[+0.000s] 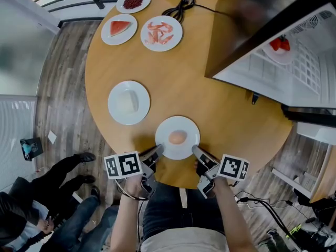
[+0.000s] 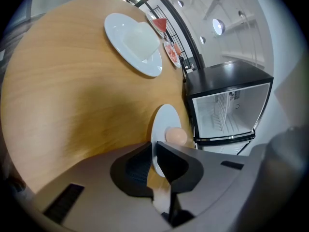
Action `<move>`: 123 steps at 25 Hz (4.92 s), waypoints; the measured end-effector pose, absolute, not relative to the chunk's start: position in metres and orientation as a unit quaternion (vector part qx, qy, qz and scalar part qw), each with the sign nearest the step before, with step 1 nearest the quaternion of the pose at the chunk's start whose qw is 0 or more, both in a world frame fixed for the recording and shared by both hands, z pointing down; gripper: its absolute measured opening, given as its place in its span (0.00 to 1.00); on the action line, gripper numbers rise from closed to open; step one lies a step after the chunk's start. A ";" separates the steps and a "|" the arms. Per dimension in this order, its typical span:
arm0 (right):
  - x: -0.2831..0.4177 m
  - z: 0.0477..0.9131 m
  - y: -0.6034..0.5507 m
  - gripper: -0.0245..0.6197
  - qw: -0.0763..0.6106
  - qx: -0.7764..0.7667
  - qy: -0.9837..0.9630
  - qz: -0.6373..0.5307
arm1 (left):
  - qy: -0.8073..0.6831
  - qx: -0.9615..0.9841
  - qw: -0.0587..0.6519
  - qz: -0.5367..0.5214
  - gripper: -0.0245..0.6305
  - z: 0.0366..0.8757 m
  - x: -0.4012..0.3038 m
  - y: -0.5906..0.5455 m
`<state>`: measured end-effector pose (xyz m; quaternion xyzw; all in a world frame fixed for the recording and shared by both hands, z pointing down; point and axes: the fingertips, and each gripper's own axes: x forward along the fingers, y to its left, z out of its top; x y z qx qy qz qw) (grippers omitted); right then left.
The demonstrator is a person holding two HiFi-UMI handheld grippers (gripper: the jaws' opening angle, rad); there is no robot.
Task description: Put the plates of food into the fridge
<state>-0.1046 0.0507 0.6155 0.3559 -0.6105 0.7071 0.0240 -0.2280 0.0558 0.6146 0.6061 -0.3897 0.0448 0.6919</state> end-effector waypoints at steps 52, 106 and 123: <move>0.148 0.397 -0.017 0.07 -0.238 0.461 -0.621 0.588 | -0.286 0.729 0.621 -0.034 0.07 0.393 0.019 -0.051; 0.257 0.364 -0.193 0.09 -0.249 0.692 -0.565 0.374 | -0.451 0.785 0.414 0.097 0.14 0.366 0.131 -0.237; 0.258 0.367 -0.204 0.12 -0.135 0.750 -0.547 0.346 | -0.544 0.585 0.434 0.417 0.16 0.419 0.047 -0.180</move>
